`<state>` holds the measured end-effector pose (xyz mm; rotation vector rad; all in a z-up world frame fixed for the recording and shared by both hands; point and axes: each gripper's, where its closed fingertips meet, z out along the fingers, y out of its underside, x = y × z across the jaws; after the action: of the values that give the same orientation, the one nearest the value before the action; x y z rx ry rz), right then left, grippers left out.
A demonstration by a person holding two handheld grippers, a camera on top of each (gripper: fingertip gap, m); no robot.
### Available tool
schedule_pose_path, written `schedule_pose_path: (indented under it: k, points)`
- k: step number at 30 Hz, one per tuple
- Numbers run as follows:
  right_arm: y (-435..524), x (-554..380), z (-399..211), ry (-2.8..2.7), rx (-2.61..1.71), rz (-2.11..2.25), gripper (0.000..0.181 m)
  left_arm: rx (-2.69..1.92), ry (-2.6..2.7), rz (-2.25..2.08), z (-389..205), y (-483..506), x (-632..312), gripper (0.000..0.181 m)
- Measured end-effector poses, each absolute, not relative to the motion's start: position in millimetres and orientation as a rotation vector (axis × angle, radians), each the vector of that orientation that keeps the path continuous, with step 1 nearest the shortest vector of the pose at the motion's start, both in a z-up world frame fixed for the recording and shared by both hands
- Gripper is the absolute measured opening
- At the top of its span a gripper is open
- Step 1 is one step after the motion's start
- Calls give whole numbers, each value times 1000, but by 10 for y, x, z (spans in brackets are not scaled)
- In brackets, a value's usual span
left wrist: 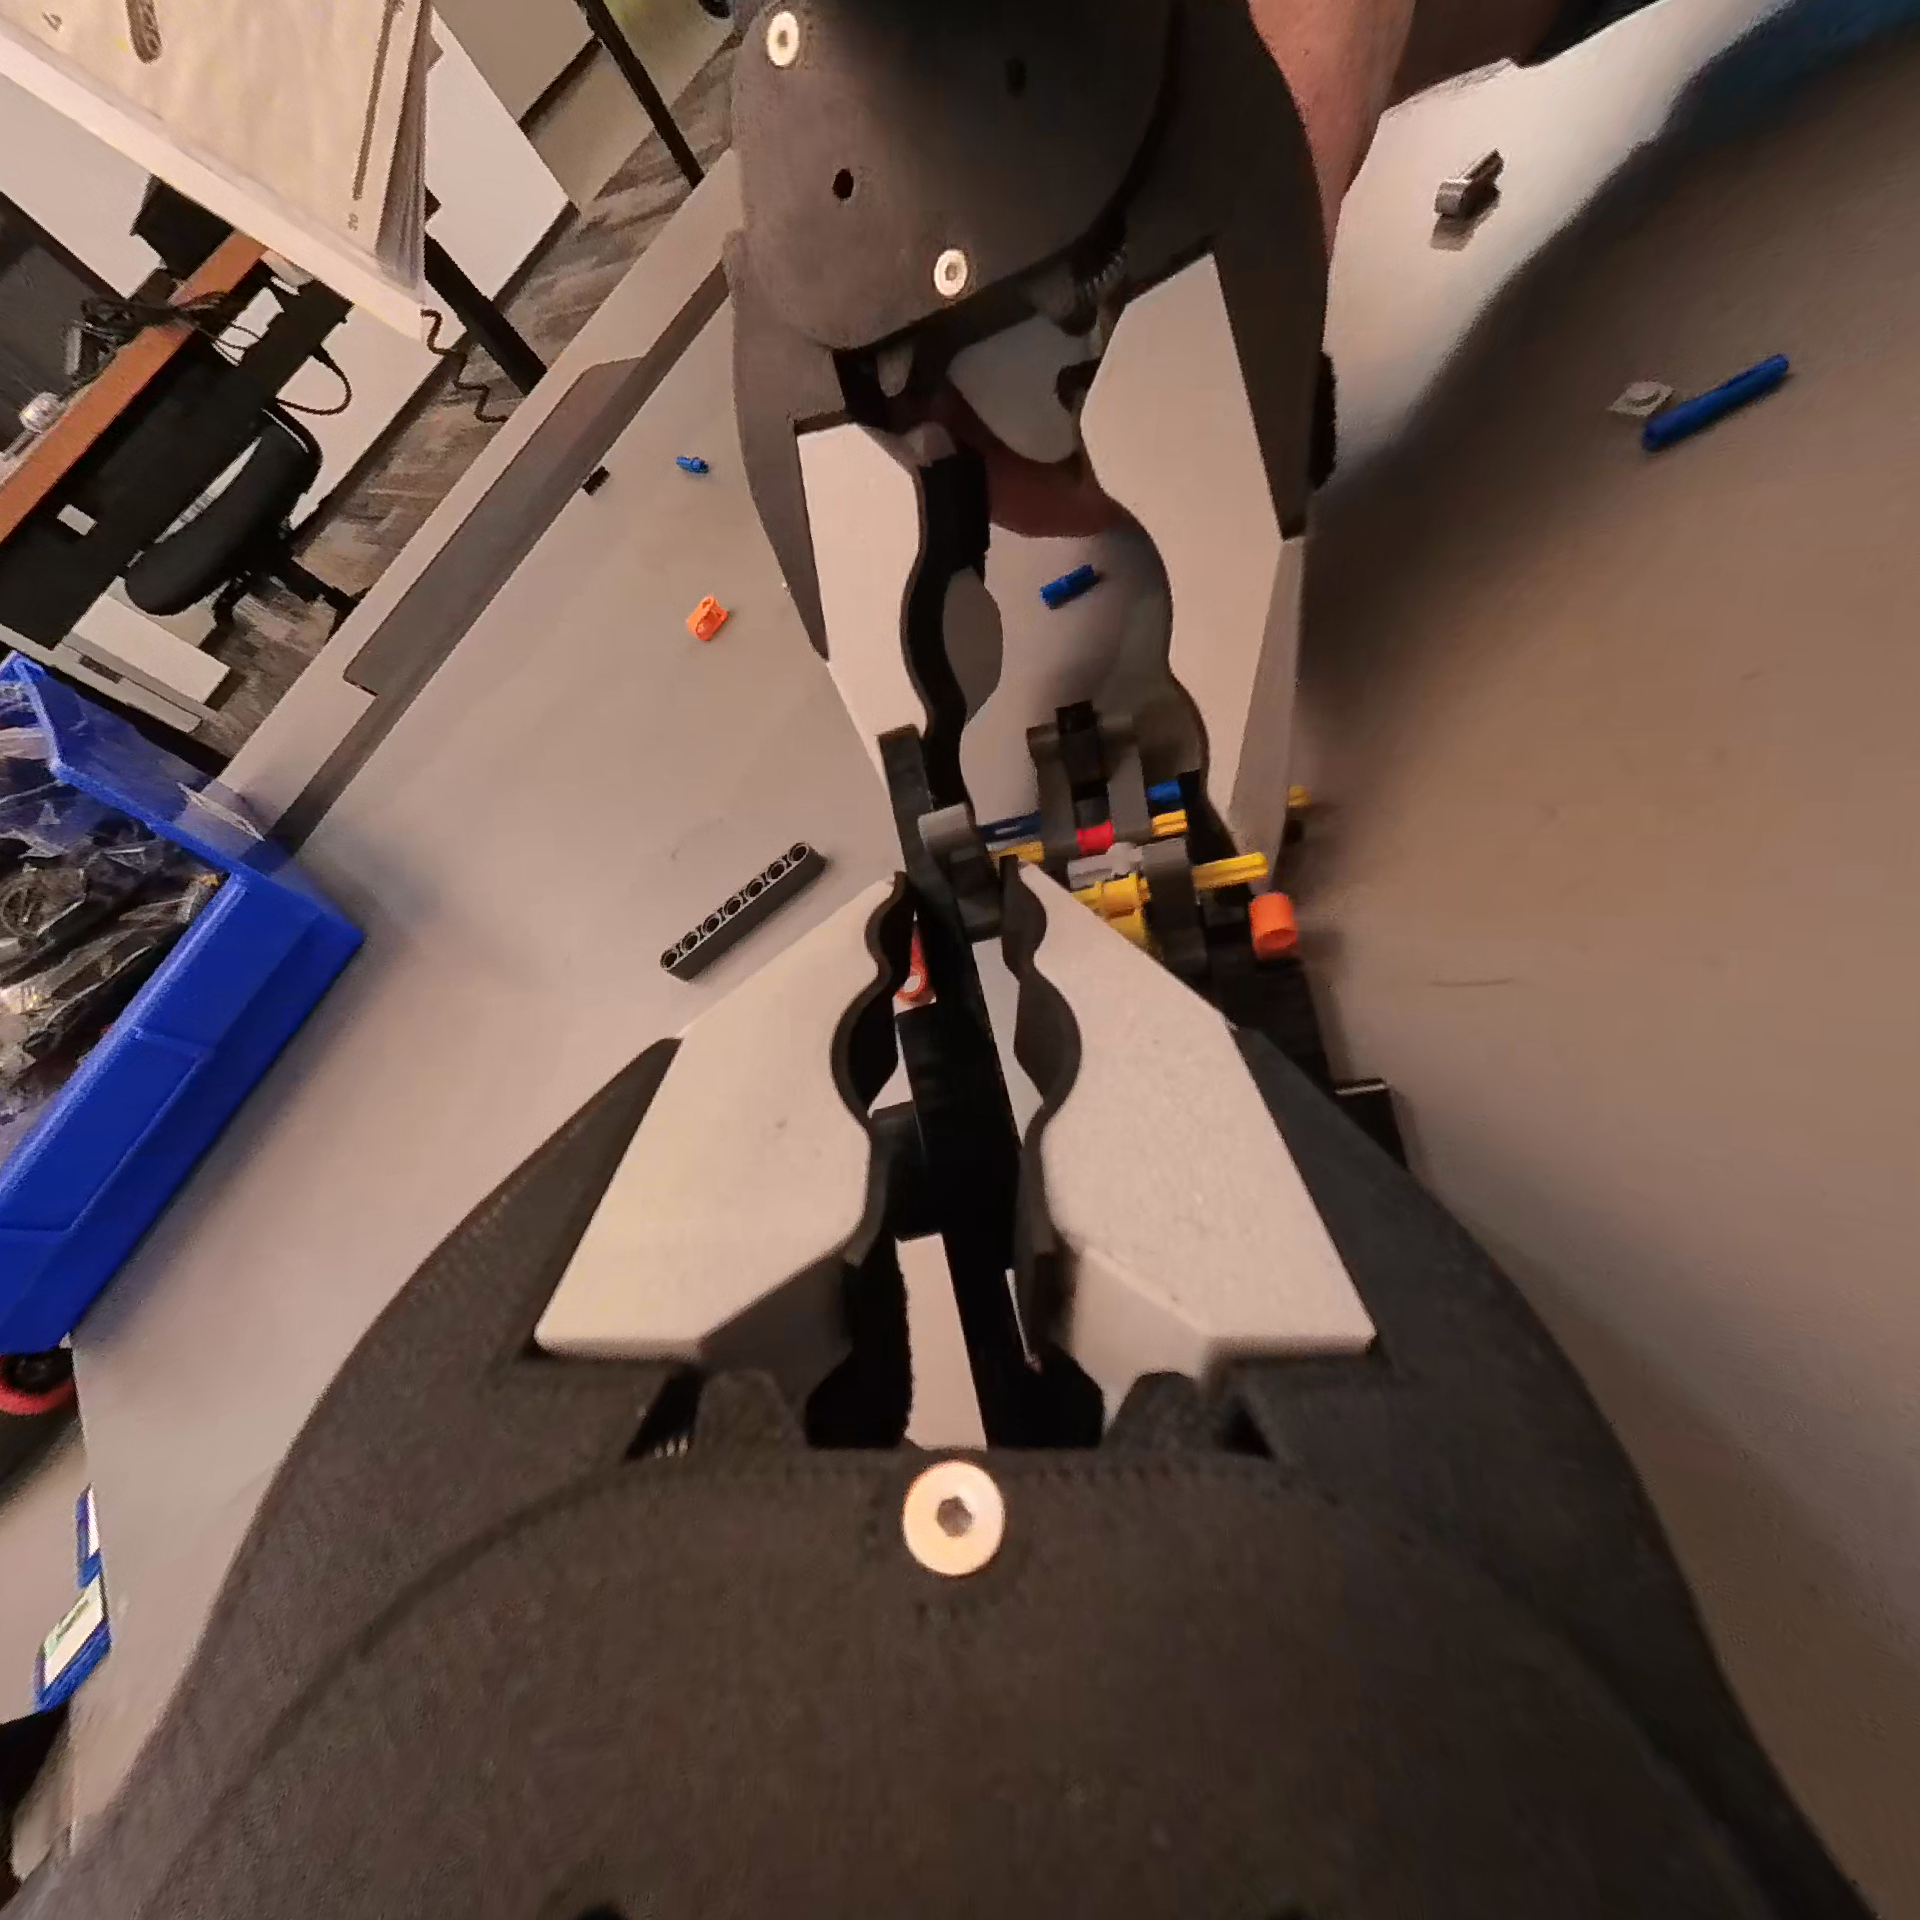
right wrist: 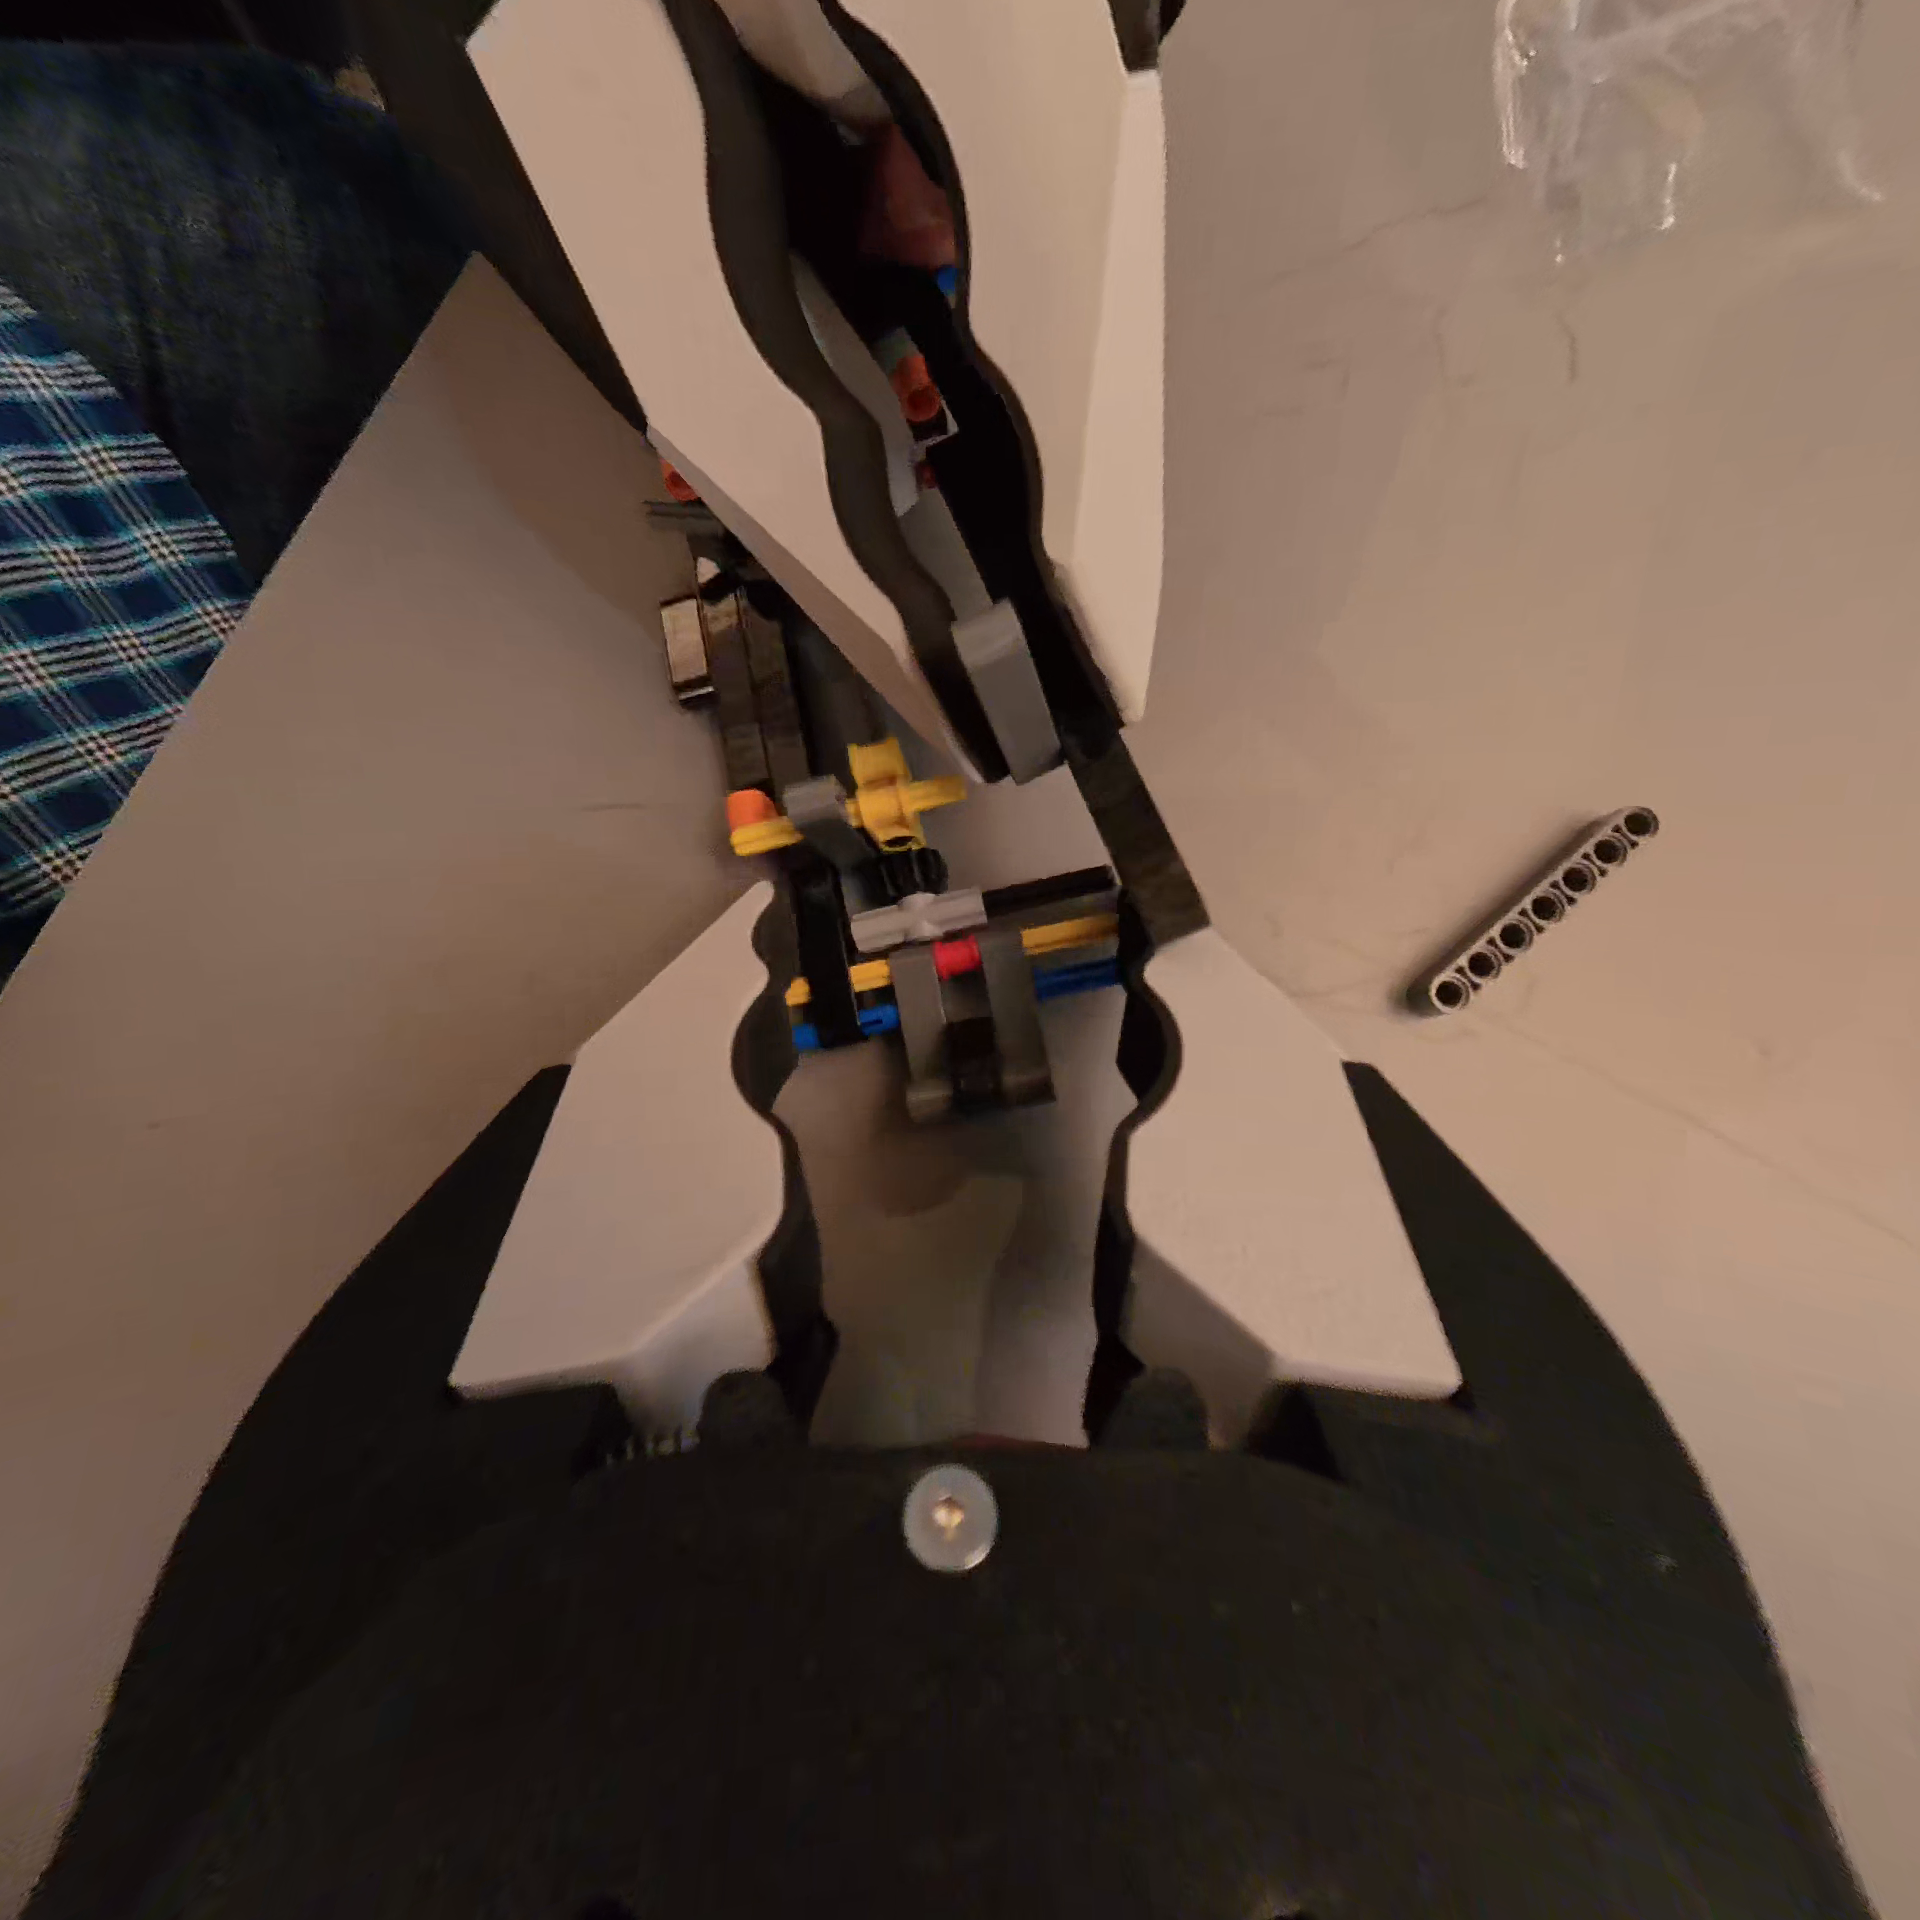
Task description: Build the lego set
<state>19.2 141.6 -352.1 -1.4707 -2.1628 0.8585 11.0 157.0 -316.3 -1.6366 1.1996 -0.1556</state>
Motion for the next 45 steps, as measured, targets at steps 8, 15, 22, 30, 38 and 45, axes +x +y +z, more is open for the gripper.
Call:
schedule_pose_path:
  k: [8,15,22,30,38,45]
  points:
    - [1373,210,-3536,-2183,-1458,839,58,-1634,1206,-154,-3170,1567,116,15]
    - [1393,228,-3505,-2171,-1520,822,73,-1628,1204,-145,-3165,1567,128,14]
    - [1410,199,-3469,-2126,-1475,814,63,-1612,1195,-156,-3135,1556,136,14]
    - [1410,211,-3459,-2160,-1456,835,57,-1604,1199,-153,-3130,1546,143,14]
    - [1371,227,-3479,-2167,-1455,840,53,-1603,1203,-154,-3133,1539,149,15]
    - [1365,229,-3477,-2154,-1450,861,53,-1603,1207,-154,-3136,1535,153,14]
